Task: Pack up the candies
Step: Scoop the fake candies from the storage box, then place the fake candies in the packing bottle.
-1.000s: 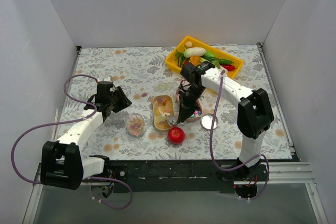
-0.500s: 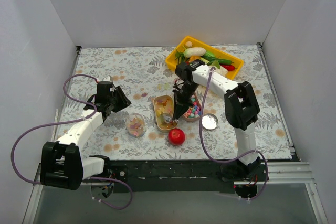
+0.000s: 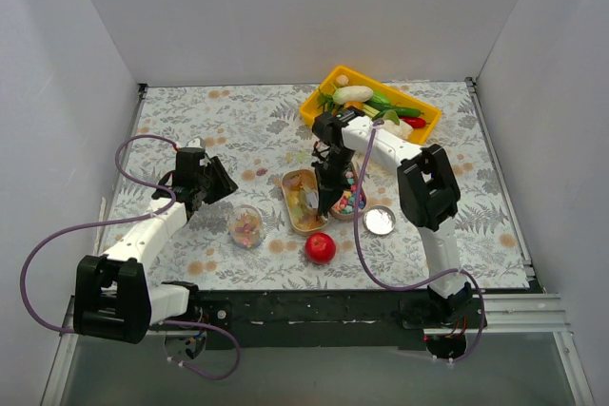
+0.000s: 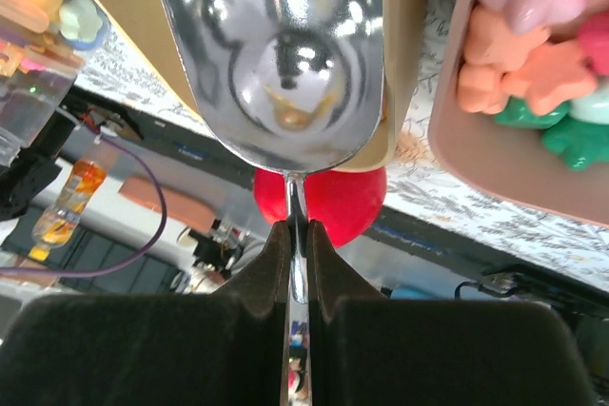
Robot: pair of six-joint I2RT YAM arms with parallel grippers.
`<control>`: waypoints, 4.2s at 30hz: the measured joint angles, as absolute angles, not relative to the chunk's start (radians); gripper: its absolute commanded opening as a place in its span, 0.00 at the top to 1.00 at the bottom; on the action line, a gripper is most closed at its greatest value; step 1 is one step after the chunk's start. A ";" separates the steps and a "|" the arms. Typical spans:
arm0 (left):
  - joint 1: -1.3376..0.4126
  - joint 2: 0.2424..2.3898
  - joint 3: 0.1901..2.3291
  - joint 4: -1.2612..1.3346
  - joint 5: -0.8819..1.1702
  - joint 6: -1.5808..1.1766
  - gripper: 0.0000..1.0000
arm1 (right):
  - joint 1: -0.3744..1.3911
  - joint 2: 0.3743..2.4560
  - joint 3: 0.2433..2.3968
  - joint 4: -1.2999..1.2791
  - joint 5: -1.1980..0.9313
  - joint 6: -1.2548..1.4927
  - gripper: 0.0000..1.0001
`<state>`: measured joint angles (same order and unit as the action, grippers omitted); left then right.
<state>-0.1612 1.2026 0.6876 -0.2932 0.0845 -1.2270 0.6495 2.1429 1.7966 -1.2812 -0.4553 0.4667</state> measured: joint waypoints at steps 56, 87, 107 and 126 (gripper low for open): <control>-0.161 1.203 0.689 -0.309 0.086 -1.230 0.65 | 0.981 1.962 1.980 -1.290 -0.426 0.439 0.99; -0.161 1.214 0.703 -0.310 0.060 -1.227 0.65 | 0.977 2.102 1.898 -1.285 -1.030 0.466 0.99; -0.161 1.214 0.718 -0.315 0.040 -1.226 0.65 | 0.944 2.130 1.873 -1.253 -1.258 0.530 0.99; -0.161 1.212 0.735 -0.352 0.021 -1.227 0.64 | 0.834 2.138 1.923 -1.239 -1.098 0.537 0.99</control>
